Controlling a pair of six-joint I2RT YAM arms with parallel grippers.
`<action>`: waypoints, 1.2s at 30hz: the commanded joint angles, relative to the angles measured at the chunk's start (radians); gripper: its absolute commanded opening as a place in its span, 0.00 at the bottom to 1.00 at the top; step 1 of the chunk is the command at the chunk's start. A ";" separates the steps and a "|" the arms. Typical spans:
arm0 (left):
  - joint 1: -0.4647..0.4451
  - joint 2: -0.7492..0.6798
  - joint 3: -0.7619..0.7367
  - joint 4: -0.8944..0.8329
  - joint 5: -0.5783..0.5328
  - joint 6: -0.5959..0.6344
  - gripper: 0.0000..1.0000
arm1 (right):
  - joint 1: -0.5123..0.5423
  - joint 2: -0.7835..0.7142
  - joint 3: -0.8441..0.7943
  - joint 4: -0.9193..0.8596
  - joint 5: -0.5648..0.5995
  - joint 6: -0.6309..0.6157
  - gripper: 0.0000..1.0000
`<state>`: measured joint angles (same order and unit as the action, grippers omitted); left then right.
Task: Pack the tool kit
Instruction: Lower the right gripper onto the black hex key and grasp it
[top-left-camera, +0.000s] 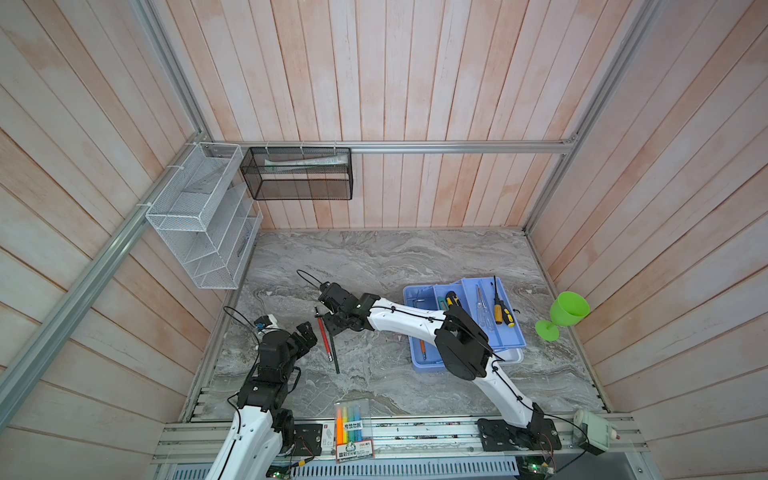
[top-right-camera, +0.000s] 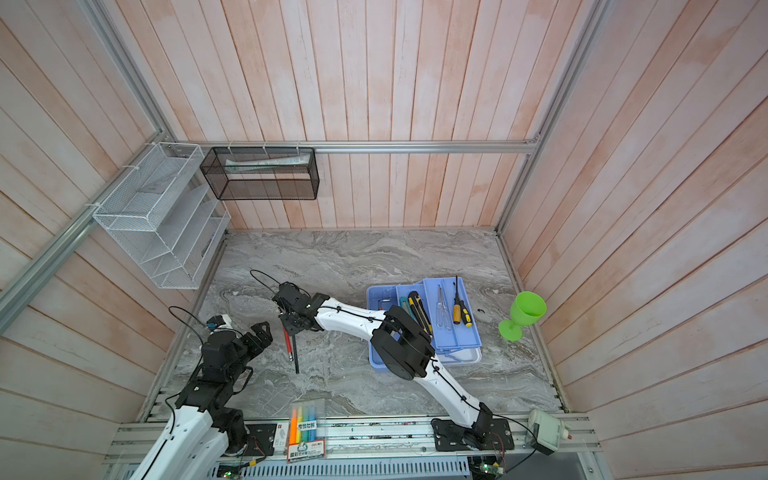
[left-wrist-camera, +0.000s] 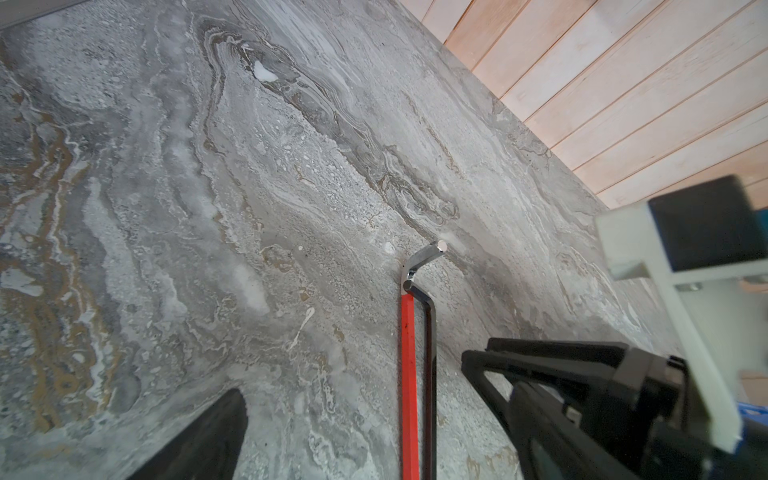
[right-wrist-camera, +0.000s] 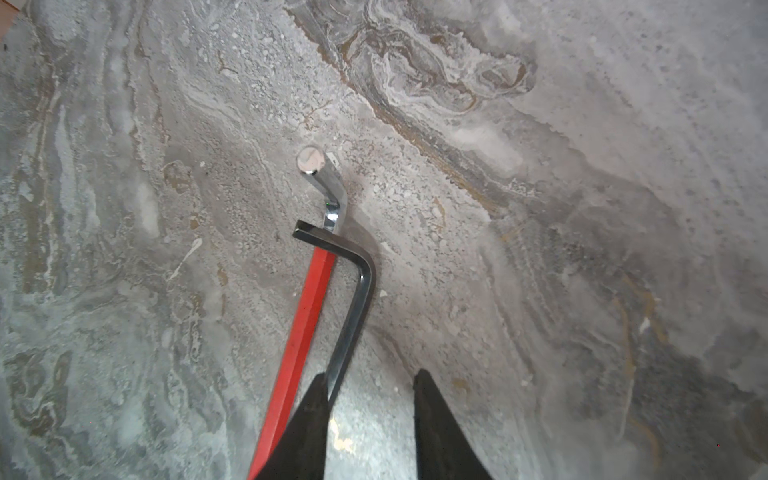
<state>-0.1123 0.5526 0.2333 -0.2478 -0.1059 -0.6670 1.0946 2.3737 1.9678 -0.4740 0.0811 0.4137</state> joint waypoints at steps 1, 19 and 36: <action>-0.004 -0.006 -0.008 -0.003 -0.001 0.001 1.00 | 0.014 0.060 0.067 -0.059 0.014 -0.019 0.33; -0.006 0.006 -0.006 0.002 0.006 0.006 1.00 | 0.035 0.209 0.252 -0.226 0.115 -0.075 0.34; -0.006 0.004 -0.009 0.005 0.011 0.007 1.00 | 0.035 0.291 0.323 -0.286 0.229 -0.073 0.12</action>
<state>-0.1123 0.5602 0.2333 -0.2470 -0.1047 -0.6662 1.1393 2.6022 2.2990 -0.6590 0.2272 0.3389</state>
